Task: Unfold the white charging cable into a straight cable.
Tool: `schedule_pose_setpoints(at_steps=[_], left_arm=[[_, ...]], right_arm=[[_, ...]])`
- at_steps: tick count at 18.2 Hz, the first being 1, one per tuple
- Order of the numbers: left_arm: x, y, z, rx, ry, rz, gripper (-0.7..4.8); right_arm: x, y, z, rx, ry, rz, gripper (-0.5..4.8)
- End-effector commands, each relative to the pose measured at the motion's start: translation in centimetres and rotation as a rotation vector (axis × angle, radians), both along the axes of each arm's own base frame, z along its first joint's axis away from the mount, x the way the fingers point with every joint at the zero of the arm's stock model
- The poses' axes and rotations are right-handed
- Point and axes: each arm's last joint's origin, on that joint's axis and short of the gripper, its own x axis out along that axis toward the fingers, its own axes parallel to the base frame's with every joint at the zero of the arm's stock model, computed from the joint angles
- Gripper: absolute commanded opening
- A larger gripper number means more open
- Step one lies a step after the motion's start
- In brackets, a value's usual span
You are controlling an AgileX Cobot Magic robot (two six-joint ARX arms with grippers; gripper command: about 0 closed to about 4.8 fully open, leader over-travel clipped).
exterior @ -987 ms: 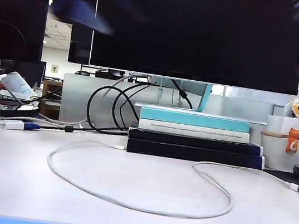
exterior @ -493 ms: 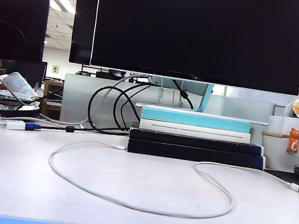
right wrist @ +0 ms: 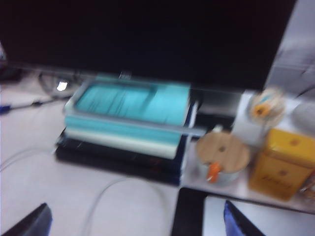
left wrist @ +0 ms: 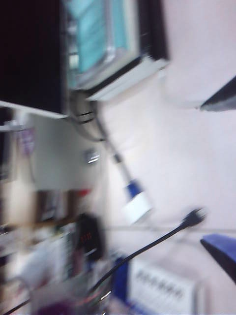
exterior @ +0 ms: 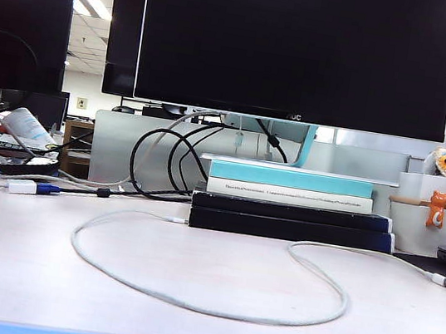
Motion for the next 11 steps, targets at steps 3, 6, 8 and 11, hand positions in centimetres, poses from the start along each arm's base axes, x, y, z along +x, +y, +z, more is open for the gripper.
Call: schedule_pose_setpoints(at_steps=[3, 6, 8, 11], left_arm=[[-2.8, -0.5, -0.7, -0.015, -0.162, 0.028, 3.31], [-3.3, -0.6, -1.4, -0.086, -0.151, 0.037, 3.3], [-3.5, -0.5, -2.1, -0.088, -0.144, 0.081, 3.29], [-4.2, -0.4, -5.3, -0.1, -0.117, 0.147, 2.71]], right_arm=[[-2.2, -0.1, -4.7, 0.061, -0.167, -0.059, 4.79], [-2.8, 0.1, -8.0, 0.096, -0.152, -0.015, 4.61], [-2.9, 0.2, -9.4, 0.151, -0.178, -0.002, 3.44], [-4.2, 0.2, -11.8, 0.24, -0.292, 0.002, 0.5]])
